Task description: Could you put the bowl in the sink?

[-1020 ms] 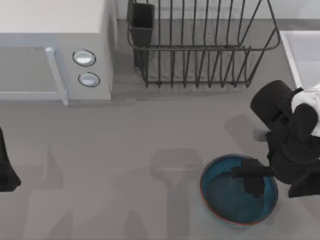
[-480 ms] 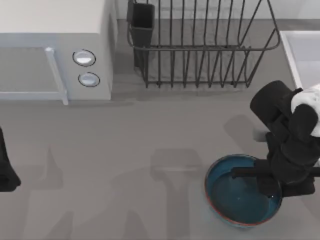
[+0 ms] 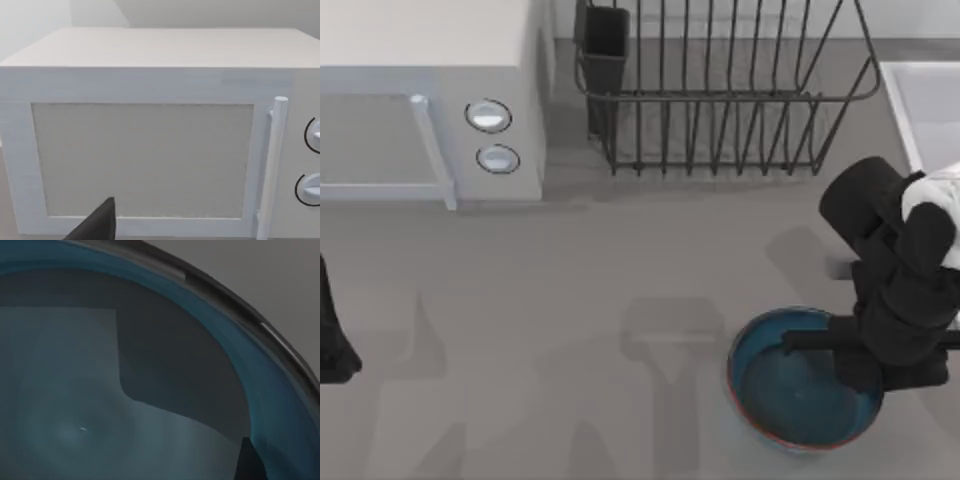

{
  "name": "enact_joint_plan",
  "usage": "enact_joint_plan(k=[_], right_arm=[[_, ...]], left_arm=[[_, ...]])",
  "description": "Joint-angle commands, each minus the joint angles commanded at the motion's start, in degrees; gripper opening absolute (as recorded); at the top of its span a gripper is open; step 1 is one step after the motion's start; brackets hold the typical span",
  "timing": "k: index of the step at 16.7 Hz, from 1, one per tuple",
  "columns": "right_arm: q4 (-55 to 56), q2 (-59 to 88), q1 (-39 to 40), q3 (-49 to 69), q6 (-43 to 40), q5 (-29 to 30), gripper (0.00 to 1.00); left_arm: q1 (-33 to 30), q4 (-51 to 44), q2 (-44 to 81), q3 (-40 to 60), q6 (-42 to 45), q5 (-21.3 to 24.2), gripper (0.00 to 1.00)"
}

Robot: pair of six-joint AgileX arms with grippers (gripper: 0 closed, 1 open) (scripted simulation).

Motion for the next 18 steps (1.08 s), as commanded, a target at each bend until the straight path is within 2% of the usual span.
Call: enact_joint_plan(k=[3,11,18], right_arm=[[-5.7,-1.0,0.1,5.1,0.0,0.0,0.0],[-31.5,-6.9,-0.3,23.5,-0.4,0.0,0.0],[-33.8,-7.7,-0.2,25.7,-0.4,0.0,0.0]], left_arm=[[0.0,0.0,0.0,0.0,0.0,0.0,1.0],[0.0,0.0,0.0,0.0,0.0,0.0,1.0],[0.0,0.0,0.0,0.0,0.0,0.0,1.0]])
